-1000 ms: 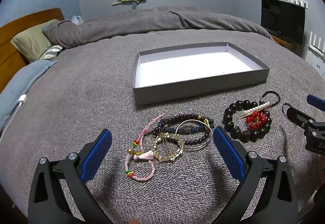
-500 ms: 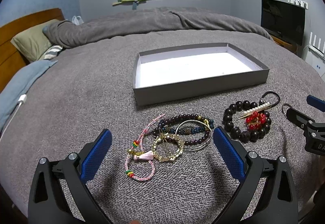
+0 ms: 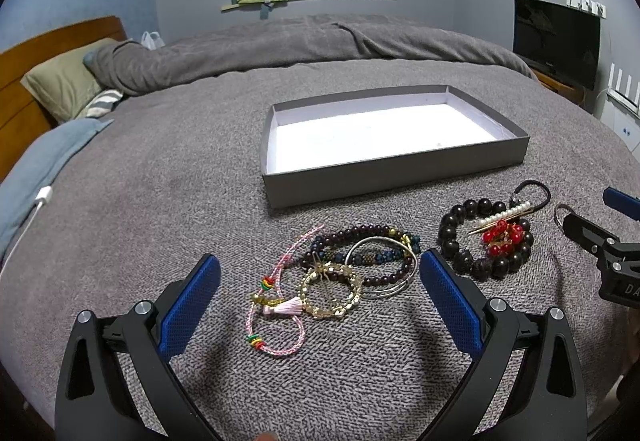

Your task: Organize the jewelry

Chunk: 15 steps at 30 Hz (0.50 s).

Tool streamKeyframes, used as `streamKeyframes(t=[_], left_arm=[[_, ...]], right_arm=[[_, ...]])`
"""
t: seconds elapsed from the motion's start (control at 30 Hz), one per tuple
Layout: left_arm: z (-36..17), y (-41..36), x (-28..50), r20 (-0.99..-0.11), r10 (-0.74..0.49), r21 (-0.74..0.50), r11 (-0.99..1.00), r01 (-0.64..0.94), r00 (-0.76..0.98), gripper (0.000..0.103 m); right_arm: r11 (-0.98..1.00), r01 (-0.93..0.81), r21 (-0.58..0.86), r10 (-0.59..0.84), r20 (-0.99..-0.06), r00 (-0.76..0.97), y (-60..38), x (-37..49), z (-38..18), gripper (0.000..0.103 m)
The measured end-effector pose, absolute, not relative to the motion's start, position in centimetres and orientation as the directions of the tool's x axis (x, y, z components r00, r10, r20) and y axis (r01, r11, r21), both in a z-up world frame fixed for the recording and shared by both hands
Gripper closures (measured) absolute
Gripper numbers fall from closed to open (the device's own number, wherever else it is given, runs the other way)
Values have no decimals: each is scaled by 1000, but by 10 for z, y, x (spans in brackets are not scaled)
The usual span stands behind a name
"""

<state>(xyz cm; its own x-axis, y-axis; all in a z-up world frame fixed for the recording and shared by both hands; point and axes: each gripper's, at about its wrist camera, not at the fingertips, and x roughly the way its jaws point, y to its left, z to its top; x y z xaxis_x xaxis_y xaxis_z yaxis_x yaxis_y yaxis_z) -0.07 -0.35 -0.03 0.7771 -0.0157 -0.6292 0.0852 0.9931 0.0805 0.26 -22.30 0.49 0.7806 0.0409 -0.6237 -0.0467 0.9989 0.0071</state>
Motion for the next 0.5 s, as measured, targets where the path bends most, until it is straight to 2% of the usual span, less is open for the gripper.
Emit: streamKeyframes(t=[0.27,0.5], left_arm=[[2,-4,-2,-621,-25,81,992,95,783,4],[7,0,-10,-594,-116,48,983,179,796,4]], right_arm=[[999,-49,9,43,-624,780,-223,3,4,5],[997,-75,13,66,-630,774,-220,3,2,5]])
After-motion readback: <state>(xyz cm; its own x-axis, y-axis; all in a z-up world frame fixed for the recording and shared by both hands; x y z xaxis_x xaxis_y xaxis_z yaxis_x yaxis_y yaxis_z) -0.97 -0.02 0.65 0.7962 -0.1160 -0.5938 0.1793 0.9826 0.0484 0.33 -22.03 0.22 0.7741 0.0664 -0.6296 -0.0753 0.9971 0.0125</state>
